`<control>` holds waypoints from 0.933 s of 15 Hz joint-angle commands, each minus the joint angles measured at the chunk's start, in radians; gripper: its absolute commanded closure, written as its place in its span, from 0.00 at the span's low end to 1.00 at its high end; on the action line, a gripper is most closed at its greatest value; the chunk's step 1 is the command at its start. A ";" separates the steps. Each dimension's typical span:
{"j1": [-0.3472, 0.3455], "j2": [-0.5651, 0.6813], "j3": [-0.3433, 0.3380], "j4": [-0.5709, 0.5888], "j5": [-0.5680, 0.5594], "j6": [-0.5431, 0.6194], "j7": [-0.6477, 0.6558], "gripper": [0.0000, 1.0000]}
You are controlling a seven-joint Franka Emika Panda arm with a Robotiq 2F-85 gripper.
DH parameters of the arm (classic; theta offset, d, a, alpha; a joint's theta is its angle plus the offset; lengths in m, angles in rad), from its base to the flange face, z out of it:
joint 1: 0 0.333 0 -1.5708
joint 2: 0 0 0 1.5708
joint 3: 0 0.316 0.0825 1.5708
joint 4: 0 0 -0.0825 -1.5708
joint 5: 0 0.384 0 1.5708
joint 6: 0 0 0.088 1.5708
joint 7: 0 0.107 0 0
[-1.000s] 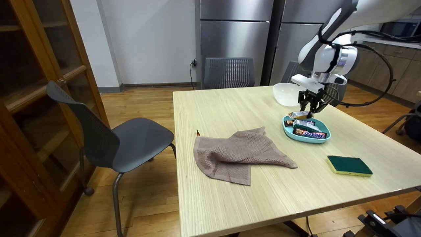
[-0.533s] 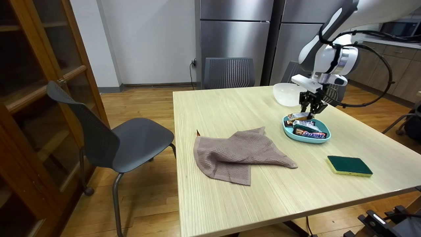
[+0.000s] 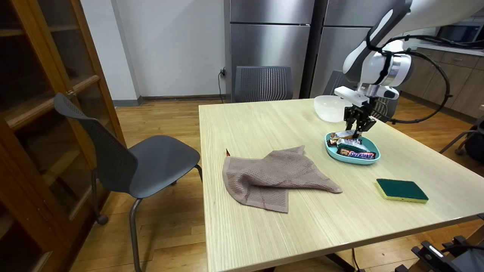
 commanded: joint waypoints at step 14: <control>0.024 -0.120 0.021 -0.141 -0.029 0.027 -0.014 0.00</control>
